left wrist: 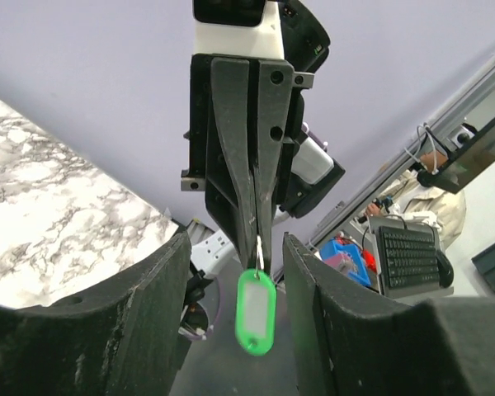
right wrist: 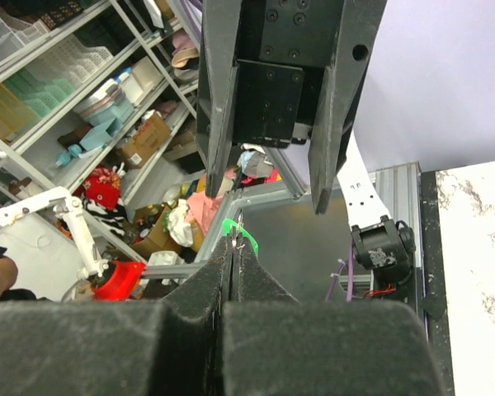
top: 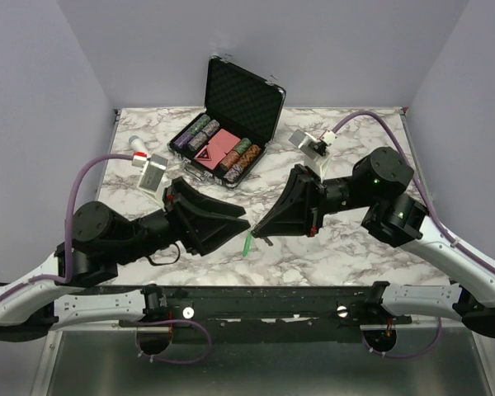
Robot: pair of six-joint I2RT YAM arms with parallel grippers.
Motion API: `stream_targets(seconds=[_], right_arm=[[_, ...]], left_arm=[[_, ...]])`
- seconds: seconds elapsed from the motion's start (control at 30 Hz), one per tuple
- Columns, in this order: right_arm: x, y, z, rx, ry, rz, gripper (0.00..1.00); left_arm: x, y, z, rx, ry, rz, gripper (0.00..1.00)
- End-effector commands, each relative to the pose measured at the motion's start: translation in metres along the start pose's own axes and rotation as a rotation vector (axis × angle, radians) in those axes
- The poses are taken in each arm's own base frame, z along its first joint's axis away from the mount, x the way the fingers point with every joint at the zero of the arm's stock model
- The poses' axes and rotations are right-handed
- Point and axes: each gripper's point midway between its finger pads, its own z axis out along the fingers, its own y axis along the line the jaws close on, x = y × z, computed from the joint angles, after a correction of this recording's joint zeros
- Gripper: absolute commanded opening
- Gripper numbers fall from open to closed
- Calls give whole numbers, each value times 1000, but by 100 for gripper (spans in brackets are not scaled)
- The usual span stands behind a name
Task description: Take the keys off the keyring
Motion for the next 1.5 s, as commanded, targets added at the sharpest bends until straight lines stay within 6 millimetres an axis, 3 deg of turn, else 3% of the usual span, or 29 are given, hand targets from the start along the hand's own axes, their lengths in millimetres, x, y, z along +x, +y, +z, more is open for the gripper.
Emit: stream_targets(seconds=[0.0, 0.2, 0.47, 0.57, 0.77, 1.47], right_arm=[[-22, 11, 1, -12, -49, -60, 1], [-27, 11, 1, -3, -58, -80, 1], [-26, 9, 2, -1, -61, -81, 1], [-28, 9, 2, 0, -65, -86, 1], [-29, 8, 3, 3, -63, -85, 1], [-30, -4, 2, 71, -78, -90, 1]], left_arm=[[-21, -11, 14, 20, -79, -9, 56], [-20, -12, 16, 25, -70, -12, 48], [-12, -11, 18, 32, -52, -28, 26], [-8, -11, 20, 34, -33, -22, 25], [-3, -13, 23, 41, -8, -29, 36], [-1, -21, 17, 77, 3, -33, 35]])
